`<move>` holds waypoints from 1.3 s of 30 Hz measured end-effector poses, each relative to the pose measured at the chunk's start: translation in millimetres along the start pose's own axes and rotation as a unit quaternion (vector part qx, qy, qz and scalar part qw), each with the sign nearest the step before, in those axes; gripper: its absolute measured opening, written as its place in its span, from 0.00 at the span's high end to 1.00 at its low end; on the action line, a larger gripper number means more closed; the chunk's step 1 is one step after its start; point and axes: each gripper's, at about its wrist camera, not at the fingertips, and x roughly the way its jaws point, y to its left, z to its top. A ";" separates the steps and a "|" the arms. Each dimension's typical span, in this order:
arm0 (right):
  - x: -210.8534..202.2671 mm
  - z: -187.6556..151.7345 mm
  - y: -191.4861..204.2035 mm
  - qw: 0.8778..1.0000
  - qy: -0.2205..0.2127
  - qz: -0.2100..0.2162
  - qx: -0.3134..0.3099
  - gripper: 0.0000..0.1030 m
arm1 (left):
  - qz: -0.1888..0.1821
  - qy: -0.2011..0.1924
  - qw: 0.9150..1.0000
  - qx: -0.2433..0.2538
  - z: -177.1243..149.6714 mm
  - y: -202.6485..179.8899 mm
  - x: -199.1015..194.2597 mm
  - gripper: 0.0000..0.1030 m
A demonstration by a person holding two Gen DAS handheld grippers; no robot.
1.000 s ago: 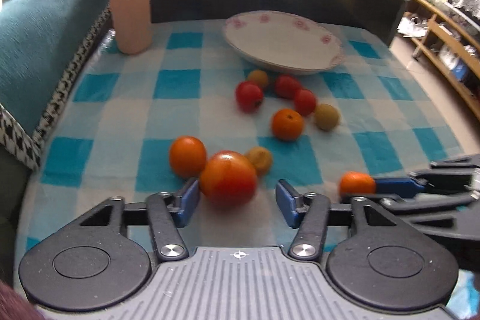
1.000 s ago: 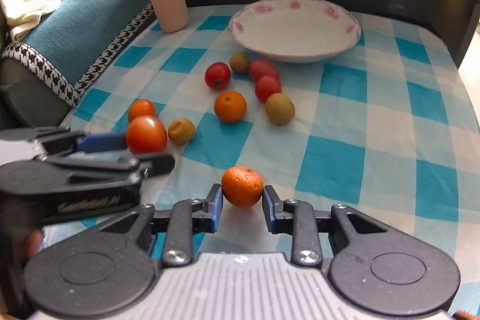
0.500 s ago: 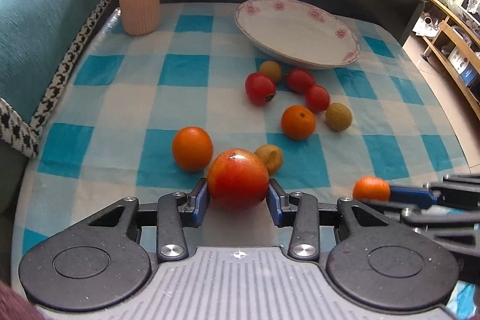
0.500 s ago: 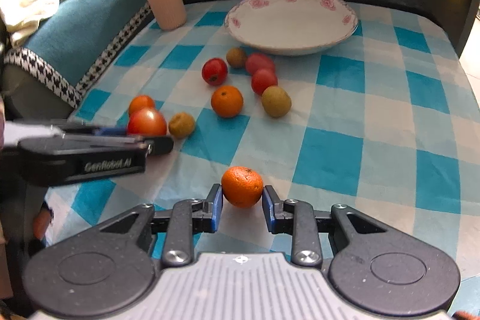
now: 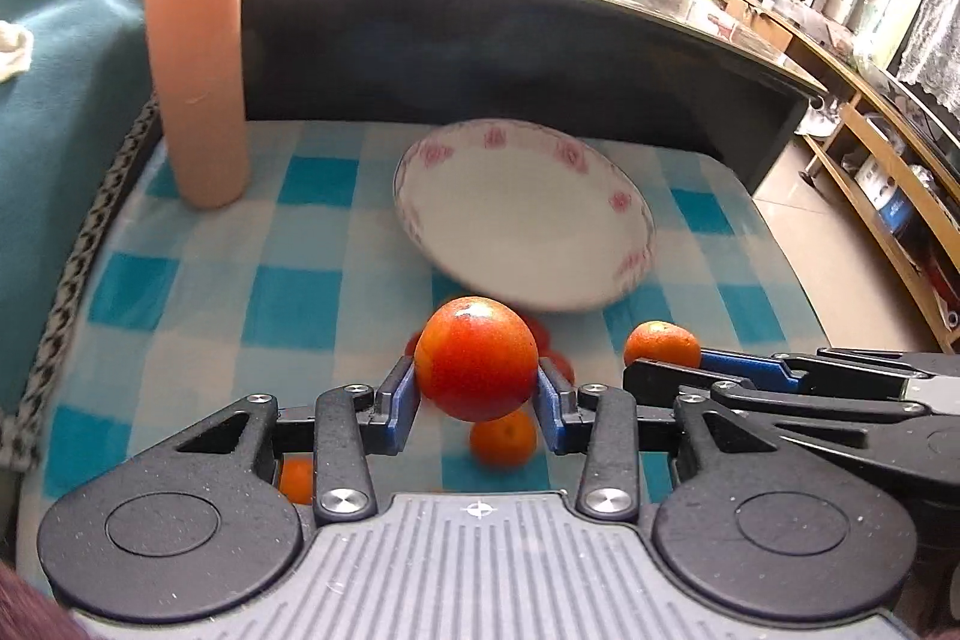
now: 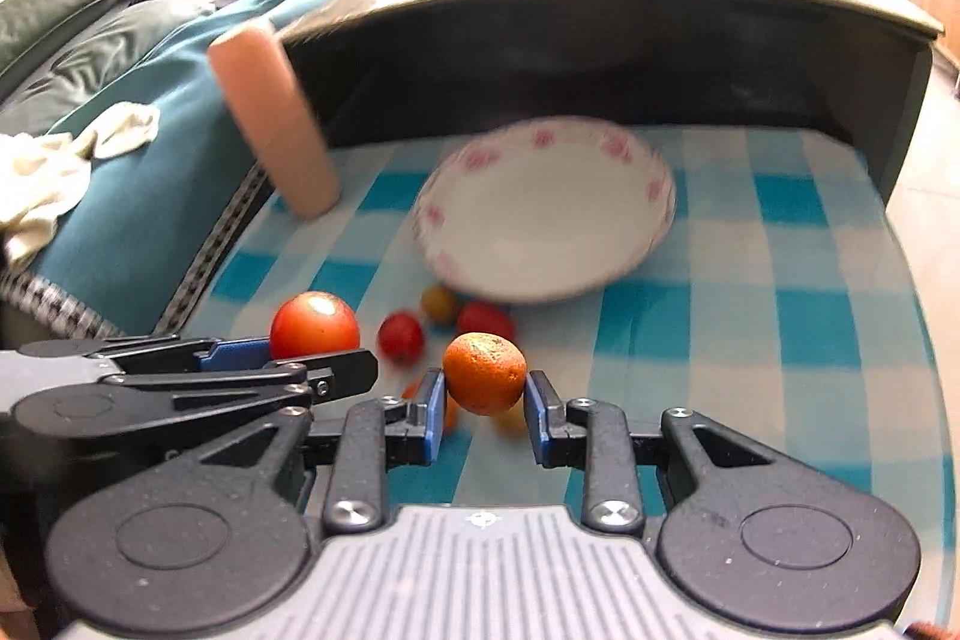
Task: Organize fruits
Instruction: 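Carry tangerine and tomato over the white bowl and open both tools to drop them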
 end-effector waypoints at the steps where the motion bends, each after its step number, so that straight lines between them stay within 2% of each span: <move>1: 5.2 4.2 -2.6 1.000 0.001 -0.002 -0.002 0.70 | 0.003 0.000 1.000 0.003 3.6 -1.2 5.2 0.53; 8: 33.1 27.6 -18.9 1.000 0.002 -0.021 -0.011 0.70 | 0.011 0.003 1.000 0.012 26.7 -6.7 35.1 0.53; 15: 57.2 35.2 -35.3 1.000 0.001 -0.022 -0.019 0.70 | 0.016 0.009 0.999 0.027 36.2 -9.1 63.5 0.54; 24: 70.0 41.9 -36.2 0.999 -0.007 -0.021 -0.031 0.69 | 0.046 -0.003 0.998 0.044 42.4 -11.1 72.0 0.53; 32: 70.0 42.4 -36.1 0.999 -0.016 -0.022 -0.036 0.68 | 0.046 -0.003 0.998 0.038 44.1 -8.2 71.5 0.52; 39: 66.7 43.0 -38.3 0.999 -0.023 -0.026 -0.034 0.61 | 0.049 -0.007 0.998 0.030 46.2 -5.8 67.7 0.46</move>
